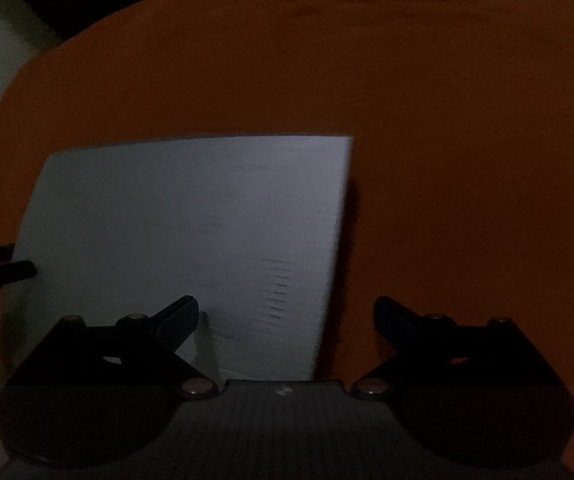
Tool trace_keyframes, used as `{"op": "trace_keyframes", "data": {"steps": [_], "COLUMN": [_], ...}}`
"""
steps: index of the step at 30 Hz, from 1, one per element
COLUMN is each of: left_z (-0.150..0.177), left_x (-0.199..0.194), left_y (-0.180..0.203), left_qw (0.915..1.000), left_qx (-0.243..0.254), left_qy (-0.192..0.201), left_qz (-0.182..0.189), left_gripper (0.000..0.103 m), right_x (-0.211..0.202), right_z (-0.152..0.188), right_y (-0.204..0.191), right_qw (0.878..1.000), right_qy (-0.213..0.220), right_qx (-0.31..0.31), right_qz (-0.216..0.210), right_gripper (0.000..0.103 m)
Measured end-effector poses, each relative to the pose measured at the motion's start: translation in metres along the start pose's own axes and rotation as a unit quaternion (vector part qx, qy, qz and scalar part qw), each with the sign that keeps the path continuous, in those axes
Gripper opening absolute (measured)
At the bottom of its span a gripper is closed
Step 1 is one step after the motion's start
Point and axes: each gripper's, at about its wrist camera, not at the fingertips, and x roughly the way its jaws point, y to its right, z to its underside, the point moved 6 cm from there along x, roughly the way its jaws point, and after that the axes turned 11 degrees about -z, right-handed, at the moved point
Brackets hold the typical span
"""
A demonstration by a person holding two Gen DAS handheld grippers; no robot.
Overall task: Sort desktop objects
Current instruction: 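Grasp the white lid edges with both tools and lift it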
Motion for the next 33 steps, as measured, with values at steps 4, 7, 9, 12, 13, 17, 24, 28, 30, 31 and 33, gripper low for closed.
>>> {"op": "trace_keyframes", "data": {"steps": [4, 7, 9, 12, 13, 17, 24, 28, 30, 31, 33], "left_z": [-0.002, -0.008, -0.011, -0.014, -0.016, -0.028, -0.040, -0.052, -0.056, -0.058, -0.061], "left_x": [0.004, 0.005, -0.002, -0.016, -0.019, -0.027, -0.047, -0.062, -0.070, -0.074, -0.080], "left_y": [0.020, 0.024, 0.028, 0.037, 0.039, 0.044, 0.039, 0.043, 0.045, 0.043, 0.043], "left_qw": [0.9999, 0.9997, 0.9996, 0.9983, 0.9979, 0.9964, 0.9960, 0.9953, 0.9952, 0.9952, 0.9950], "left_qx": [0.010, 0.009, 0.016, 0.034, 0.037, 0.037, 0.021, 0.026, 0.027, 0.026, 0.026], "left_qy": [-0.010, -0.019, -0.016, -0.014, -0.016, -0.026, -0.031, -0.018, -0.015, -0.014, -0.011], "left_qz": [0.004, -0.007, -0.018, -0.044, -0.051, -0.072, -0.081, -0.091, -0.093, -0.093, -0.096], "left_gripper": [0.100, 0.100, 0.100, 0.101, 0.101, 0.101, 0.100, 0.099, 0.099, 0.099, 0.099], "right_x": [0.006, 0.010, 0.006, -0.002, -0.003, -0.012, -0.050, -0.071, -0.077, -0.081, -0.087], "right_z": [0.000, -0.001, -0.005, -0.005, -0.005, -0.012, -0.025, -0.029, -0.028, -0.027, -0.026], "right_y": [-0.018, -0.021, -0.025, -0.030, -0.032, -0.040, -0.060, -0.070, -0.073, -0.074, -0.078], "right_qw": [1.000, 1.000, 1.000, 0.999, 0.999, 0.999, 0.998, 0.996, 0.996, 0.996, 0.995], "right_qy": [0.003, -0.004, 0.001, 0.008, 0.007, 0.015, 0.042, 0.070, 0.075, 0.078, 0.083], "right_qx": [-0.012, -0.015, -0.008, -0.014, -0.014, -0.014, -0.024, -0.029, -0.032, -0.033, -0.036], "right_qz": [0.002, 0.025, 0.027, 0.030, 0.032, 0.039, 0.034, 0.037, 0.040, 0.041, 0.043], "right_gripper": [0.097, 0.099, 0.099, 0.099, 0.099, 0.099, 0.099, 0.099, 0.099, 0.099, 0.099]}}
